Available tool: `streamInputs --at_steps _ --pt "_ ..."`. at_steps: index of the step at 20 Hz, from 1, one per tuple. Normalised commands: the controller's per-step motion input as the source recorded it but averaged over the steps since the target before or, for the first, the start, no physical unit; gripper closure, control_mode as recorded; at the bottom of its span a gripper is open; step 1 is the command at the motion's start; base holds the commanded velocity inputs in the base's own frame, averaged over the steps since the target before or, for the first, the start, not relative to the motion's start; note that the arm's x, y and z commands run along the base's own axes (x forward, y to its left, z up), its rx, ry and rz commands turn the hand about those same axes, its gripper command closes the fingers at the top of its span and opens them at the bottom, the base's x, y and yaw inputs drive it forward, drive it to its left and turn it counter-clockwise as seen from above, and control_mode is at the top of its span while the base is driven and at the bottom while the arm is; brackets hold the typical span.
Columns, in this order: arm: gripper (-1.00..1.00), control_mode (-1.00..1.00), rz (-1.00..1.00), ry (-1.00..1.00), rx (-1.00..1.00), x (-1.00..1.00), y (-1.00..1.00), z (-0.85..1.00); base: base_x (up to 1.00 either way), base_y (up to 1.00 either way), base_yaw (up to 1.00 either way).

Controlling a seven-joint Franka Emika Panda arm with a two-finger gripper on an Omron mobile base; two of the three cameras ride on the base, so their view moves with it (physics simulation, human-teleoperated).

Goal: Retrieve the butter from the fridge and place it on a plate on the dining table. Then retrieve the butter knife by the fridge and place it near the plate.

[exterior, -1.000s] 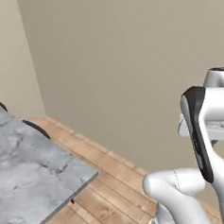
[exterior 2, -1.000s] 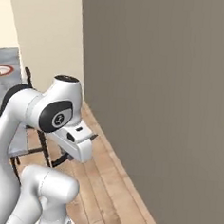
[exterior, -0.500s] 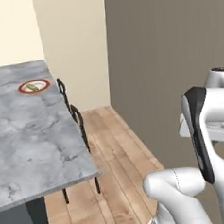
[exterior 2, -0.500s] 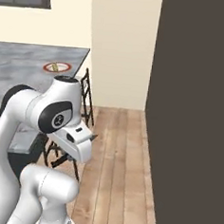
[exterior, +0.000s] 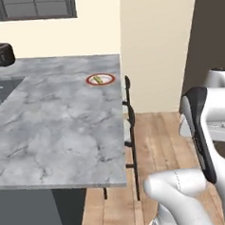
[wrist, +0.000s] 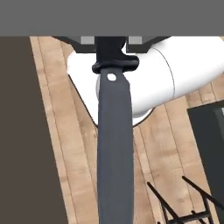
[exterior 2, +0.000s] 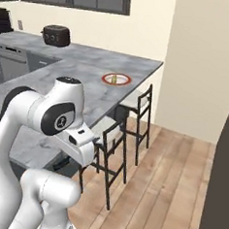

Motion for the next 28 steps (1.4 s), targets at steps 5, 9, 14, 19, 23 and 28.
streamInputs --at_steps 5,9,14,19,23,28 --pt "1.00 1.00 0.00 0.00 0.00 0.00 0.00 0.00 0.30 -0.55 0.67" --pt "1.00 1.00 0.00 0.00 0.00 0.00 0.00 0.00 0.15 -0.64 0.59" --pt "1.00 1.00 0.00 0.00 0.00 0.00 0.00 0.00 0.04 -0.80 0.56" --pt "1.00 1.00 0.00 0.00 0.00 0.00 0.00 0.00 0.04 -0.83 0.41" --pt "1.00 1.00 0.00 0.00 0.00 0.00 0.00 0.00 0.00 -0.95 0.40" --pt "1.00 1.00 0.00 0.00 0.00 0.00 0.00 0.00 0.00 -1.00 0.44"
